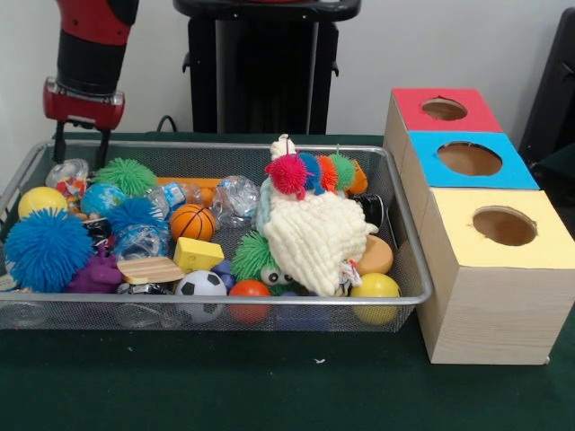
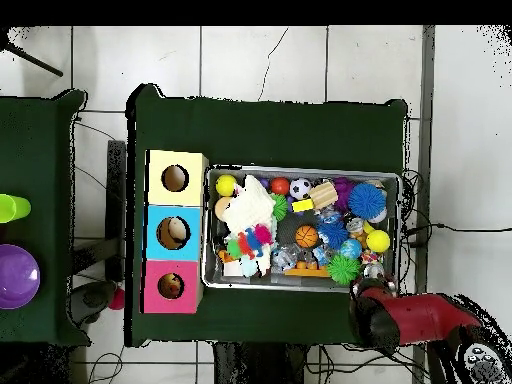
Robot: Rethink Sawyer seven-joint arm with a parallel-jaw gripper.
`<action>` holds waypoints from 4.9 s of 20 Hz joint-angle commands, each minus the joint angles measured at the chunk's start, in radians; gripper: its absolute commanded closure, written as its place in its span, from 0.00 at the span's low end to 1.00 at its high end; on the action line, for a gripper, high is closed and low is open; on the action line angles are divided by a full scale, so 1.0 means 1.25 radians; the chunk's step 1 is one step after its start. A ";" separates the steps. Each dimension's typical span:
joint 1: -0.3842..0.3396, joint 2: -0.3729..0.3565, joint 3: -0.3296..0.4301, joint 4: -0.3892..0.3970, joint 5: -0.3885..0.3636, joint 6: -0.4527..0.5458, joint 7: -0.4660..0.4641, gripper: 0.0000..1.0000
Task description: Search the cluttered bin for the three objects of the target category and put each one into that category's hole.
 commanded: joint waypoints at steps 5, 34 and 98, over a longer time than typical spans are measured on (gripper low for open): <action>0.086 0.115 -0.100 -0.070 0.024 -0.288 0.096 0.00; 0.258 0.286 -0.381 -0.183 0.171 -0.599 -0.136 0.00; -0.468 0.236 0.480 0.064 0.001 -0.005 -0.073 1.00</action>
